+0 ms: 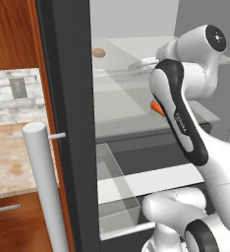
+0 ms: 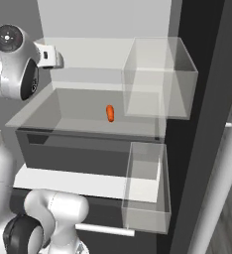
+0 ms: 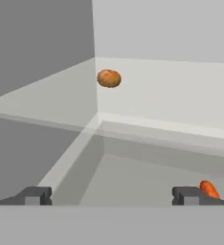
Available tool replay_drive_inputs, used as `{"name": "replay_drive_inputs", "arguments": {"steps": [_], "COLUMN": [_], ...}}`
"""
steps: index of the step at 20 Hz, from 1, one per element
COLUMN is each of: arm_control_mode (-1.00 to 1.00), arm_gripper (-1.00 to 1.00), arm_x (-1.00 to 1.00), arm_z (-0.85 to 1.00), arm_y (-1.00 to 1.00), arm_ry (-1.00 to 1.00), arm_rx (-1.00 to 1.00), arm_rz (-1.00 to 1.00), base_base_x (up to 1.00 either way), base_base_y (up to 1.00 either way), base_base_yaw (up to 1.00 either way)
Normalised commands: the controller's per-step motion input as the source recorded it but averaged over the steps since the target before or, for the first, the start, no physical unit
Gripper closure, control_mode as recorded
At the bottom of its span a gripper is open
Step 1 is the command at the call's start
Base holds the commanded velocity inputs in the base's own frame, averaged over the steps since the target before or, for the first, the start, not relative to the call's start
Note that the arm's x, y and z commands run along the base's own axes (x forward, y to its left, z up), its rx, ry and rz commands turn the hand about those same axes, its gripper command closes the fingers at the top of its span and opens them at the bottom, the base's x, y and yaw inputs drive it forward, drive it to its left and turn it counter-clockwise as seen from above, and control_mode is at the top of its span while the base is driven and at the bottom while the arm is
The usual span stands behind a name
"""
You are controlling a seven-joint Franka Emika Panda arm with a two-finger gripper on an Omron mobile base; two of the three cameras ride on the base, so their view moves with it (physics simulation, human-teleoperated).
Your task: Open the fridge, remove the tangerine, carrot, and chicken drumstick, and place them on any counter.
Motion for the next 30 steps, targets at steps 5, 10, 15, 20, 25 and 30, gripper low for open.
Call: {"name": "replay_drive_inputs", "arguments": {"steps": [5,10,15,20,25,30], "arm_control_mode": [-1.00,-1.00,-1.00,-1.00,-1.00,-1.00], "arm_gripper": [-1.00,-1.00,-1.00,-1.00,-1.00,-1.00], "arm_x": [0.59,0.68,0.65,0.61,0.68,0.66], "arm_z": [0.15,0.04,0.00,0.00,0.00,0.00], "arm_y": [0.23,0.19,0.25,0.32,0.25,0.18], "arm_ry": [0.00,0.03,0.06,0.04,0.07,0.08], "arm_rx": [0.00,0.00,0.00,0.00,0.00,0.00], "arm_rz": [0.01,0.01,0.02,0.04,0.01,0.00], "base_base_x": [0.00,0.00,0.00,0.00,0.00,0.00], "base_base_y": [0.00,0.00,0.00,0.00,0.00,0.00], "base_base_yaw": [0.00,0.00,0.00,0.00,0.00,0.00]}}
